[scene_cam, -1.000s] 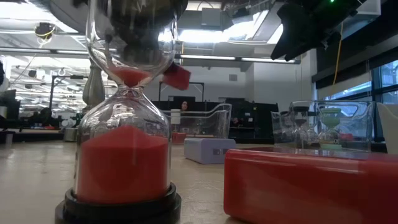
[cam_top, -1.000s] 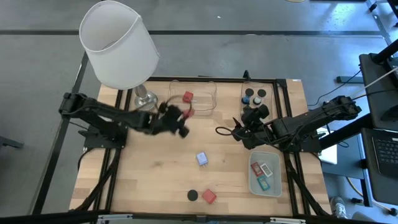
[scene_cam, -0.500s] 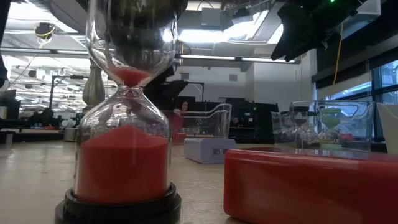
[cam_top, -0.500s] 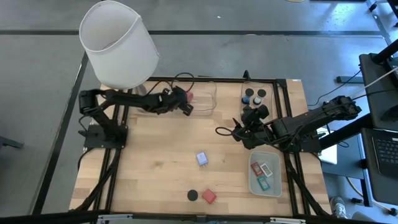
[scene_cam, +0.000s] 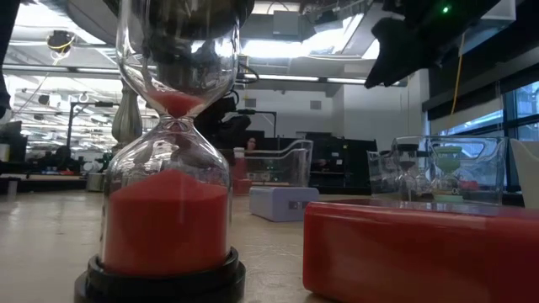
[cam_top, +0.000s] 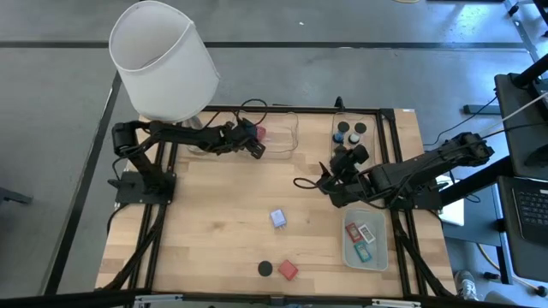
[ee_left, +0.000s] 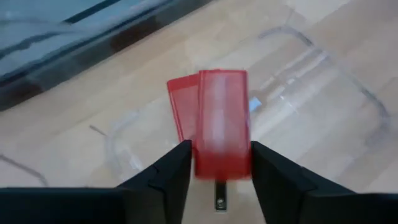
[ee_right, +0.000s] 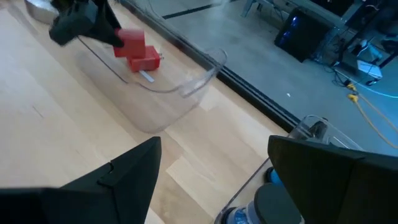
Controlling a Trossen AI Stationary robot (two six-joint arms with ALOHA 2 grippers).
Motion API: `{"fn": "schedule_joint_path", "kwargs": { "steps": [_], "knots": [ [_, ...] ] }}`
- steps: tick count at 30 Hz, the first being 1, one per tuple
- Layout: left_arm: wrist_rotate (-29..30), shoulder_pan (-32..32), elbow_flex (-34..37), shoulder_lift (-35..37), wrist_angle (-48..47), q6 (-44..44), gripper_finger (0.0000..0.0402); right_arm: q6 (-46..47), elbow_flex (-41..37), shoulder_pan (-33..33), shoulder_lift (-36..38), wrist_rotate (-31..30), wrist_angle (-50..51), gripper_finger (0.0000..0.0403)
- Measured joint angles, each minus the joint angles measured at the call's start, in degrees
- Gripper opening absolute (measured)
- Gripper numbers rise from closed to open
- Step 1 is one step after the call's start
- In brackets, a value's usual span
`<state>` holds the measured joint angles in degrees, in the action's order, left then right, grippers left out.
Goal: Pick & Place Office items
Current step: Put the left red charger adapter into the left transparent bin, then put the blue charger adapter into the left transparent bin
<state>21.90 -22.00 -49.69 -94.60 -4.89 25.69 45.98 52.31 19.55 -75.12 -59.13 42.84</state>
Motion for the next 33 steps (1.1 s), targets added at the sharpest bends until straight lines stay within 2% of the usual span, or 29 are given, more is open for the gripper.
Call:
{"fn": "schedule_joint_path", "kwargs": {
  "steps": [5,12,18,23,29,33],
  "knots": [
    [0.65,-0.02,0.02,-0.03,0.16,0.00,0.0185,-0.22,0.00,0.00,-2.30,0.03,0.01,0.0300],
    [0.37,0.24,0.02,3.00,0.65,-0.33,0.0194,-0.23,-0.02,0.00,-2.32,2.20,-0.71,0.0300],
    [-6.91,2.47,0.00,11.57,0.84,-1.42,0.0195,-2.64,0.00,0.00,-2.49,7.03,-7.91,0.0300],
    [-12.97,9.26,-0.02,17.02,0.39,-4.55,0.0195,-7.06,0.09,0.04,-3.73,11.65,-19.65,0.0300],
    [-10.67,20.92,-0.09,20.31,-1.24,-6.10,0.0194,-5.95,0.13,0.04,-10.26,15.58,-34.19,0.0300],
    [-8.20,27.05,-0.05,21.46,-2.66,-6.05,0.0192,-5.96,0.13,0.15,-16.63,23.72,-43.15,0.0300]
  ]
}}
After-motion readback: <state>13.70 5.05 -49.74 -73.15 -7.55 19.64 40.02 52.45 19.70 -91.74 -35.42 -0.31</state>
